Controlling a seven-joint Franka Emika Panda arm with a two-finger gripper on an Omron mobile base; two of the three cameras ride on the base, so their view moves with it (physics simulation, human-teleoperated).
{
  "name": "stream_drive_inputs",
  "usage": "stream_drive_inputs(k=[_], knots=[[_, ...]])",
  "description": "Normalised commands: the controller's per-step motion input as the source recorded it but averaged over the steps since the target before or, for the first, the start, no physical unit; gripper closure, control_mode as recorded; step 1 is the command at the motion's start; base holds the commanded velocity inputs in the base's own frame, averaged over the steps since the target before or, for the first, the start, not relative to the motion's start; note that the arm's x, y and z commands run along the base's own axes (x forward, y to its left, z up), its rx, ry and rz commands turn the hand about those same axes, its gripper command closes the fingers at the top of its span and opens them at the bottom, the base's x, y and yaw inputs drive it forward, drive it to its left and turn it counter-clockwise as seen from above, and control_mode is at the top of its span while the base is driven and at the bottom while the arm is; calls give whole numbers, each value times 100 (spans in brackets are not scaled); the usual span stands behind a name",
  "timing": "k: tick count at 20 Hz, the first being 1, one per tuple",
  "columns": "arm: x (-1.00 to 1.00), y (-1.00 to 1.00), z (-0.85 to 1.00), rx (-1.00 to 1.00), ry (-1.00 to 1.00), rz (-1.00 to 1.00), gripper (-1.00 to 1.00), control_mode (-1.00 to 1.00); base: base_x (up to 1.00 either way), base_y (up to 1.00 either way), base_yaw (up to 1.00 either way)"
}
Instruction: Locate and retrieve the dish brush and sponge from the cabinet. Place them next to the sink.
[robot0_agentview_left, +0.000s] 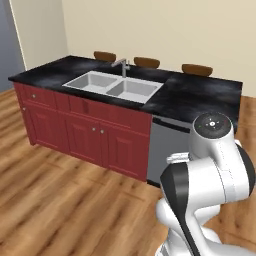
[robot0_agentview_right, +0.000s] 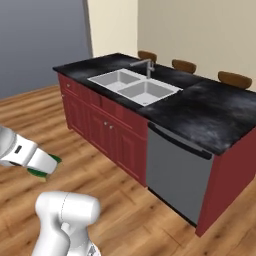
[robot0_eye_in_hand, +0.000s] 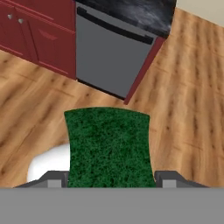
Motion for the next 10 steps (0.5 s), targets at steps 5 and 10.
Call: stream_drive_inputs(k=[5, 10], knots=[[0, 0, 0, 0, 0, 0, 100, 100, 84, 12, -15], [0, 0, 0, 0, 0, 0, 100, 100, 74, 4, -17]])
